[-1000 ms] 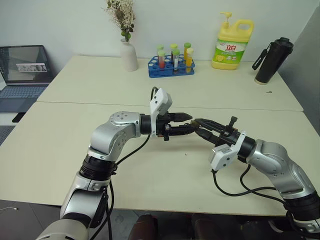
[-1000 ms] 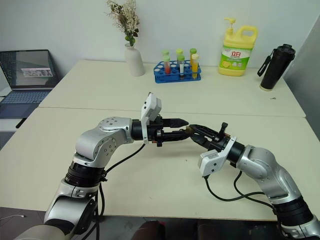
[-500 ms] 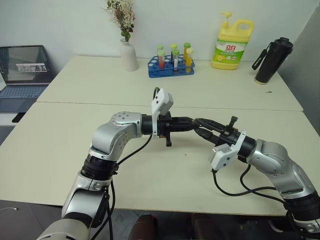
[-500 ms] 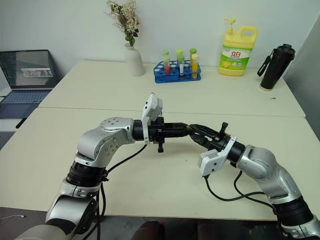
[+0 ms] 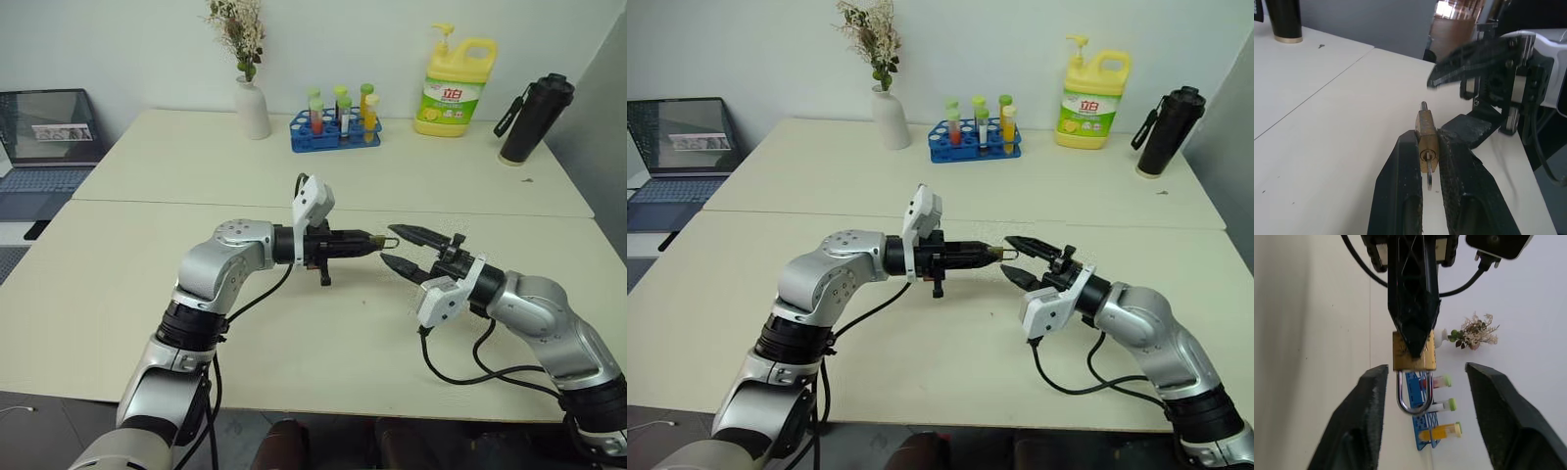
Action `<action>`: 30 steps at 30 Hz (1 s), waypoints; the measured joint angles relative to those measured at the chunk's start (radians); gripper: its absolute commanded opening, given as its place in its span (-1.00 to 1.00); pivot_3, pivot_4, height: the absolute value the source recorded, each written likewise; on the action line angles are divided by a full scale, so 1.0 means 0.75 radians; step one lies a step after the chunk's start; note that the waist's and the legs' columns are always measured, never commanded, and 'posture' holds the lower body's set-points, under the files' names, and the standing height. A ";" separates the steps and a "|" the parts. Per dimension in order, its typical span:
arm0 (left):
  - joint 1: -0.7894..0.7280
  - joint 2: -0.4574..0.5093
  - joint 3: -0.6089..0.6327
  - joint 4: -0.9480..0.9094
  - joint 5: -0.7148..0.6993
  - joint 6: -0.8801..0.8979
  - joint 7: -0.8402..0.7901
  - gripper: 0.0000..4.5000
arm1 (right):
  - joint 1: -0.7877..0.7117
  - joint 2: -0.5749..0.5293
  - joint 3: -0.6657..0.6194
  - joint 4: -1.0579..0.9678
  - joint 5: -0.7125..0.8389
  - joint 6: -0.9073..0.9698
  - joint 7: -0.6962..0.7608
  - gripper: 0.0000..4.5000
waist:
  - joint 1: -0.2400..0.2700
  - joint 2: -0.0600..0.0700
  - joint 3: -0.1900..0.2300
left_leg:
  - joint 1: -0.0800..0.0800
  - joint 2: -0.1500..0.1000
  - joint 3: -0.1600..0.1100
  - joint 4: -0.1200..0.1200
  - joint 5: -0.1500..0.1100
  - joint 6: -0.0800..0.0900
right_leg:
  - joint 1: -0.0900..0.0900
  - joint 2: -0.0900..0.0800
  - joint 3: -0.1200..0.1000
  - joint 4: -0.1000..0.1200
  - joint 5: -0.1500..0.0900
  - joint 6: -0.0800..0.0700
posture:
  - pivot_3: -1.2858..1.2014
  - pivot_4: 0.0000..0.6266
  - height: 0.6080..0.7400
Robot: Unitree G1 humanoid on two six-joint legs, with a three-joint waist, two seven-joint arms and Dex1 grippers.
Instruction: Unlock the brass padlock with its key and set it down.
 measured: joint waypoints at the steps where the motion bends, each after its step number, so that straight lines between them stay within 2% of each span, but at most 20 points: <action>1: -0.001 0.006 0.000 0.008 0.000 -0.011 -0.012 -0.93 | 0.017 -0.020 -0.013 0.002 0.017 0.002 0.012 0.36 | 0.001 0.000 0.000 | 0.000 0.000 0.000 0.000 0.000 0.000 | 0.000 0.000 0.000 0.000 0.000 0.000 | 0.03 -0.52 1.00; 6: -0.048 0.036 0.025 0.111 0.007 -0.049 -0.057 -0.93 | 0.143 -0.122 -0.141 0.037 0.197 0.087 0.107 0.36 | 0.011 0.000 0.000 | 0.000 0.000 0.000 0.000 0.000 0.000 | 0.000 0.000 0.000 -0.001 0.000 0.000 | 0.03 -0.52 1.00; 8: -0.062 0.040 0.026 0.116 0.004 -0.049 -0.083 -0.93 | 0.173 -0.139 -0.158 0.022 0.322 0.135 0.175 0.19 | 0.011 0.000 0.000 | 0.000 0.000 0.000 0.000 0.000 0.001 | 0.000 0.000 0.000 -0.001 0.000 0.000 | 0.03 -0.52 1.00; 10: -0.071 0.039 0.025 0.125 0.002 -0.049 -0.106 -0.93 | 0.187 -0.138 -0.162 -0.041 0.452 0.194 0.232 -0.04 | 0.007 0.000 0.000 | 0.000 0.000 0.000 0.000 0.000 0.001 | 0.000 0.000 0.000 0.000 0.000 0.000 | 0.03 -0.52 1.00; 12: -0.075 0.039 0.025 0.144 0.002 -0.052 -0.127 -0.93 | 0.185 -0.134 -0.159 -0.144 0.574 0.255 0.285 -0.35 | 0.000 0.000 0.000 | 0.000 0.001 -0.001 0.000 -0.001 0.001 | 0.000 0.000 -0.001 0.001 0.000 0.000 | 0.03 -0.52 1.00; 16: -0.090 0.039 0.022 0.158 0.002 -0.061 -0.159 -0.93 | 0.112 -0.103 -0.114 -0.269 0.672 0.363 0.333 -0.99 | -0.003 0.000 0.000 | 0.000 0.000 -0.002 0.000 -0.001 0.002 | 0.000 0.000 -0.001 0.001 0.000 0.000 | 0.03 -0.52 1.00; 22: -0.107 0.044 0.021 0.158 0.002 -0.064 -0.200 -0.93 | 0.016 -0.030 -0.065 -0.328 0.734 0.531 0.338 -1.00 | -0.003 0.000 0.000 | 0.000 0.000 -0.002 0.000 0.000 0.001 | 0.000 0.000 -0.001 0.001 0.000 0.000 | 0.03 -0.52 1.00; 30: -0.104 0.087 0.006 0.108 -0.005 -0.044 -0.297 -0.93 | -0.100 0.011 -0.030 -0.260 0.734 0.575 0.389 -1.00 | -0.004 0.000 0.000 | 0.000 0.000 -0.002 0.000 0.000 0.002 | 0.000 0.000 -0.001 0.001 0.000 0.000 | 0.03 -0.52 1.00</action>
